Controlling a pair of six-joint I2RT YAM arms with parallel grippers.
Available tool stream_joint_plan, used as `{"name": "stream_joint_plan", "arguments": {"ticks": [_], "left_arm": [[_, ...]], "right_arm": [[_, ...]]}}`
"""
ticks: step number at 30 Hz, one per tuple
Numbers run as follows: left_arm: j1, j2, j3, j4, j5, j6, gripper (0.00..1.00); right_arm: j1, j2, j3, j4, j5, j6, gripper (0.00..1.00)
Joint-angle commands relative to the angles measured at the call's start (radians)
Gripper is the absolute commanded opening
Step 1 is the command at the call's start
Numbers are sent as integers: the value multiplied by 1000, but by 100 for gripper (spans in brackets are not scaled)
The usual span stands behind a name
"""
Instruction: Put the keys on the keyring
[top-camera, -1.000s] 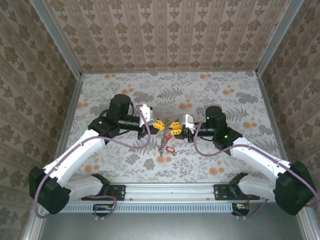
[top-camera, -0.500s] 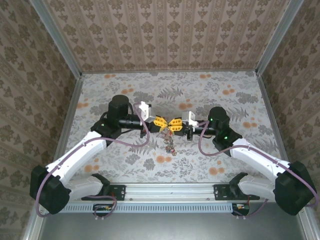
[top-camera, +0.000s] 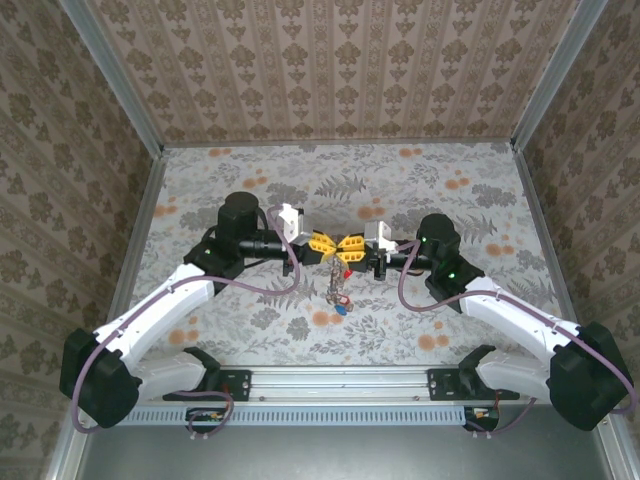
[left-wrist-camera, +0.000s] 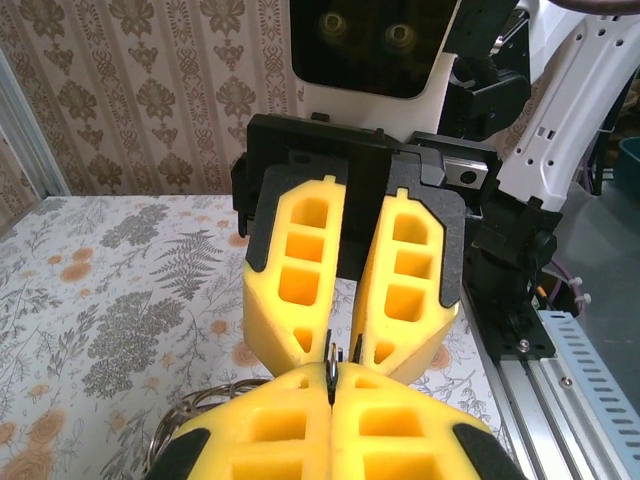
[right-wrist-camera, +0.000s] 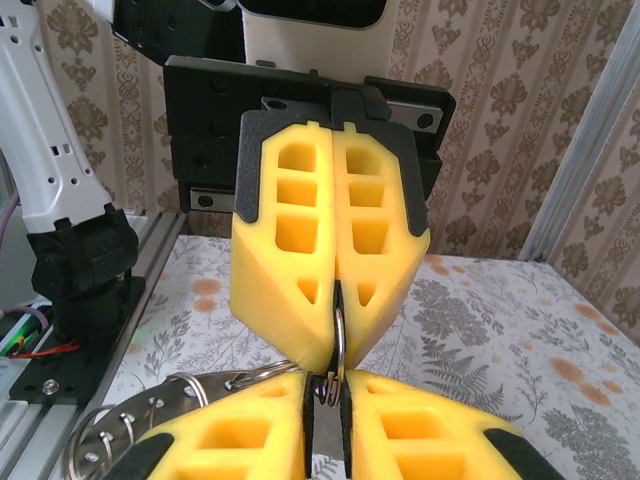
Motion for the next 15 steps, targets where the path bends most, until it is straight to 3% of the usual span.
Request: {"name": "stream_joint_plan", "arguments": {"ticks": [1, 9, 10, 11, 12, 15], "left_arm": [[-5, -7, -8, 50, -4, -11, 0], [-6, -18, -15, 59, -10, -20, 0], [-5, -20, -8, 27, -21, -6, 3], [-6, -22, 6, -28, -43, 20, 13], [-6, -22, 19, -82, -63, 47, 17], [-6, -16, 57, -229, -118, 130, 20]], "right_arm": [[1, -22, 15, 12, -45, -4, 16], [2, -9, 43, -100, -10, -69, 0], [4, -10, 58, -151, 16, -88, 0], [4, -11, 75, -203, 35, -111, 0], [7, -13, 92, -259, 50, -142, 0], [16, -17, 152, -447, 89, -255, 0]]}}
